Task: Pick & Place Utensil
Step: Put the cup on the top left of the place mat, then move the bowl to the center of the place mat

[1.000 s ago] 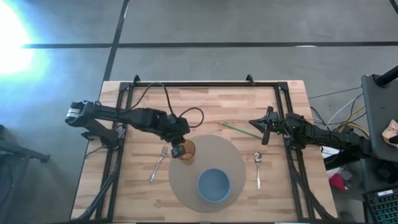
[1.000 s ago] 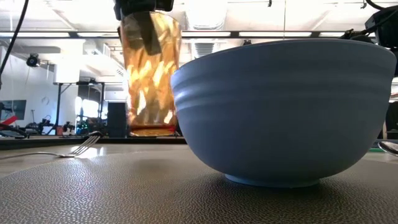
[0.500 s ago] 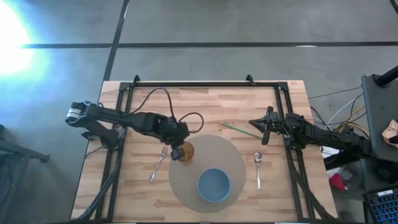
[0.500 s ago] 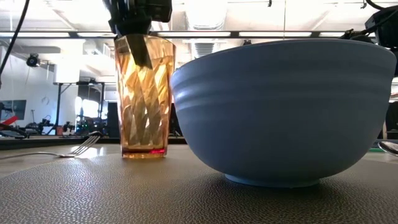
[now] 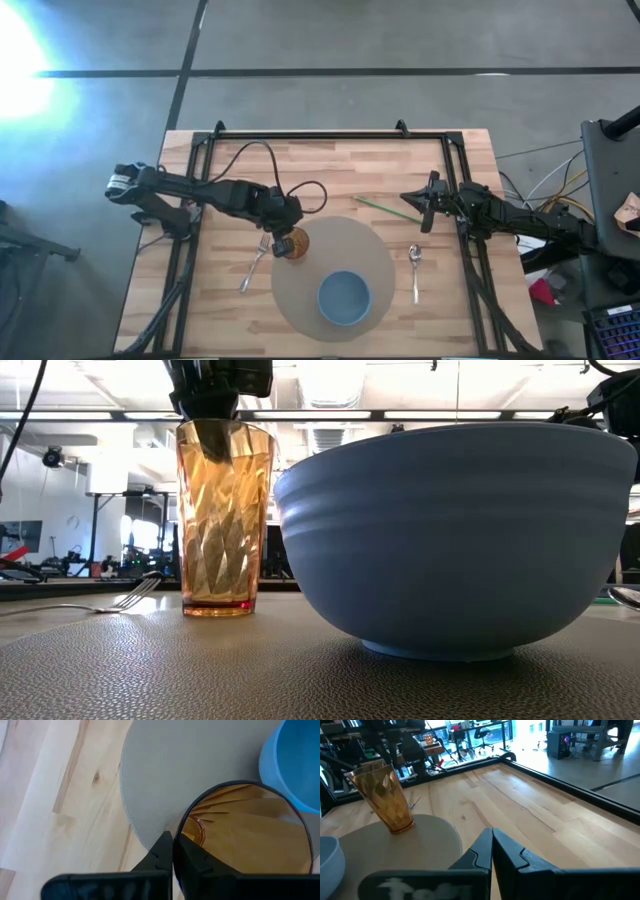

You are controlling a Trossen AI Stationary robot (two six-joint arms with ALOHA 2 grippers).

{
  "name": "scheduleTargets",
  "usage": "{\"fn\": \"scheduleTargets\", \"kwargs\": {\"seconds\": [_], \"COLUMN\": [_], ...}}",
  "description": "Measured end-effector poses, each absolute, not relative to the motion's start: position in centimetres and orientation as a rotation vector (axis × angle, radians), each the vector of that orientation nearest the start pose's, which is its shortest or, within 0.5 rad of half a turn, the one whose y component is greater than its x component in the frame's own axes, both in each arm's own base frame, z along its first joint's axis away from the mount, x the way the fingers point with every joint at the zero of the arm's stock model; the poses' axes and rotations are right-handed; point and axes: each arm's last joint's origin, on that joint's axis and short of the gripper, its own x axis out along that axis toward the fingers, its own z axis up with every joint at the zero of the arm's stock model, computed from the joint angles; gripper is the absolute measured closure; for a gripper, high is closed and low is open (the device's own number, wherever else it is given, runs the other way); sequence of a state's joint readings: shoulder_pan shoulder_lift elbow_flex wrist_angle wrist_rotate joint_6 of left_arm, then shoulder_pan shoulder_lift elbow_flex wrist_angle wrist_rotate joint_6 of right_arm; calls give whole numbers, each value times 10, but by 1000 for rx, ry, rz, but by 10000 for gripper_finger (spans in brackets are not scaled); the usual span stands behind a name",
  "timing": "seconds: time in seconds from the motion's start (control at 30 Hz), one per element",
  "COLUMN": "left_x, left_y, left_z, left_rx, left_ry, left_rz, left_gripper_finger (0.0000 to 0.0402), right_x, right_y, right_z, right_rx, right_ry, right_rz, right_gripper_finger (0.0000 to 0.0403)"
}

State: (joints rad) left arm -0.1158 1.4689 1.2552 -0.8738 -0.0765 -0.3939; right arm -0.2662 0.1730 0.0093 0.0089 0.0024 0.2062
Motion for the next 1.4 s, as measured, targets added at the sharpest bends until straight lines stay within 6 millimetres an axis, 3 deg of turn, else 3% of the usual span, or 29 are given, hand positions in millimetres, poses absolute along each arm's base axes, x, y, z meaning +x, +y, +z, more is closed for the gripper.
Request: {"fn": "scheduleTargets", "kwargs": {"seconds": [0.43,1.07,1.4], "left_x": [288,288,284], "left_y": [-31,-31,-30], "left_z": [287,288,301], "left_rx": [-217,-194,-177], "left_ry": [1076,1071,1039], "left_rz": [150,147,130], "left_gripper_finger": [369,247,241], "right_x": [103,103,103], "right_y": [-28,-28,-28], "right_z": [153,153,153], "right_rx": [225,225,225], "right_ry": [126,126,125], "right_rz": [-283,-283,-283], "right_gripper_finger": [394,394,394]}}
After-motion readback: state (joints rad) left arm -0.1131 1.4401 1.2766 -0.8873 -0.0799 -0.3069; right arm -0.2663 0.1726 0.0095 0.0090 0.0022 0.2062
